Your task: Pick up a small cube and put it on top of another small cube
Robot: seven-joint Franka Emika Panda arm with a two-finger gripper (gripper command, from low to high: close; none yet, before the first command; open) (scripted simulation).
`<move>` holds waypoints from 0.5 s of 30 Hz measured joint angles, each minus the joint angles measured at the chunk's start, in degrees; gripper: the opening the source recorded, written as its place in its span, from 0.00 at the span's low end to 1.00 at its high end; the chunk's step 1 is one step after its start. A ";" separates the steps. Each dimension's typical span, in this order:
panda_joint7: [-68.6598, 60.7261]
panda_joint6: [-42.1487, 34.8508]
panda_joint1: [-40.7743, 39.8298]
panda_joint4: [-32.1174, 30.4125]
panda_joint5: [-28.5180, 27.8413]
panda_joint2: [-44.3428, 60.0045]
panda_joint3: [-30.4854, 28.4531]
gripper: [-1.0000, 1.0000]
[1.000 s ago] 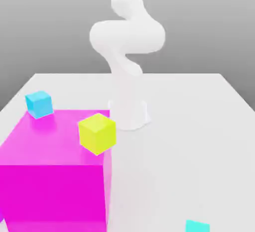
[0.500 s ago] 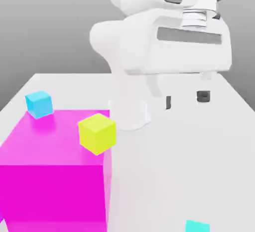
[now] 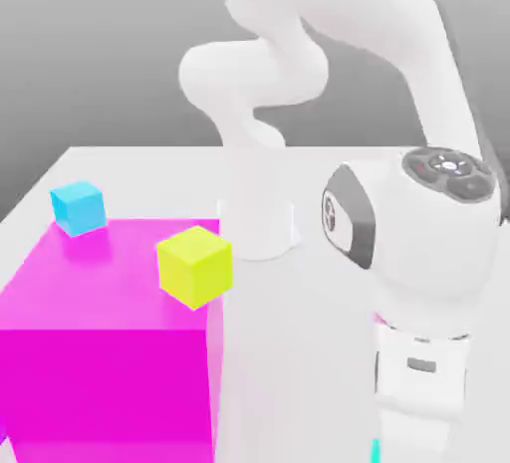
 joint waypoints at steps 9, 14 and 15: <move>-0.05 0.70 0.04 0.22 -0.10 1.12 -0.02 0.00; 1.84 -7.01 -0.55 -1.67 0.56 -8.52 -0.88 0.00; 3.33 -8.72 -0.77 -2.00 0.57 -10.59 -1.63 0.00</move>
